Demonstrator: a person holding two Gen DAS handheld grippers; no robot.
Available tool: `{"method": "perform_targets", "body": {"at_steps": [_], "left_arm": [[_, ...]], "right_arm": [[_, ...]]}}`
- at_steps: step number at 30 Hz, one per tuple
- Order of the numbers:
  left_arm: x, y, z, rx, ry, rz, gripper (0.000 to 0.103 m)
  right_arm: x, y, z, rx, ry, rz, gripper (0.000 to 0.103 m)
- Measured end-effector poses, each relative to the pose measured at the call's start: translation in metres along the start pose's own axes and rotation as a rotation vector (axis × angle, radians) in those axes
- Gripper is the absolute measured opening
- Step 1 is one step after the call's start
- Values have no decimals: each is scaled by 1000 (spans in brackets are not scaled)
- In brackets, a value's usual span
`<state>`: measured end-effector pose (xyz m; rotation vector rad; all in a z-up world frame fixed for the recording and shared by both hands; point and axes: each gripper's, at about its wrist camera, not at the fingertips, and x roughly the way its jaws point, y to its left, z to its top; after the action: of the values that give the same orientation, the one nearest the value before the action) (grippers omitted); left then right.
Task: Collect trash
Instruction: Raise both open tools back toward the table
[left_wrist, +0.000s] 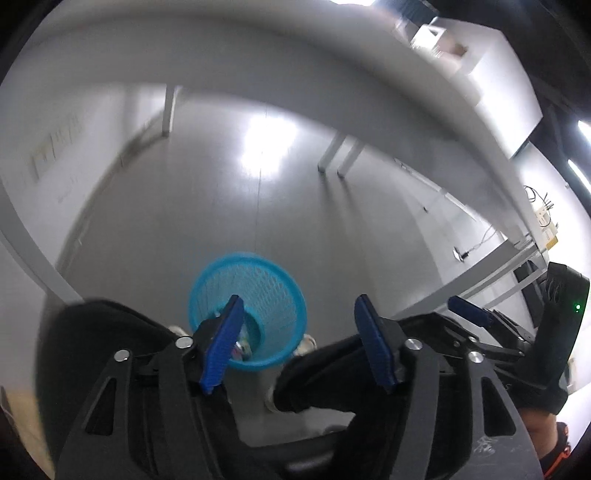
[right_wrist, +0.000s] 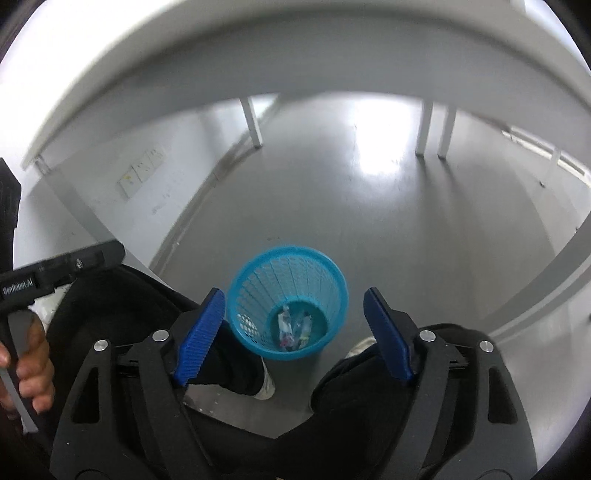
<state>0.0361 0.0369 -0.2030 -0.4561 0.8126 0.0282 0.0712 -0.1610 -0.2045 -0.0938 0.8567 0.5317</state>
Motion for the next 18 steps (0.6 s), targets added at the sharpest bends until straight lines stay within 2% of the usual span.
{"method": "perform_targets", "body": {"at_steps": [3, 6, 11, 14, 18], "left_arm": [[-33, -12, 6, 40, -45, 25, 73], [-66, -24, 12, 77, -125, 7, 84], [-112, -40, 32, 106, -237, -22, 95], [-129, -44, 44, 116, -286, -27, 97], [-139, -58, 58, 155, -328, 7, 97]], "right_arm": [[-30, 5, 4, -9, -64, -4, 82], [-56, 10, 15, -25, -123, -5, 85], [-89, 15, 38, -18, -200, 39, 89], [-100, 16, 54, -25, -232, 44, 91], [-111, 17, 76, -31, -257, 50, 92]]}}
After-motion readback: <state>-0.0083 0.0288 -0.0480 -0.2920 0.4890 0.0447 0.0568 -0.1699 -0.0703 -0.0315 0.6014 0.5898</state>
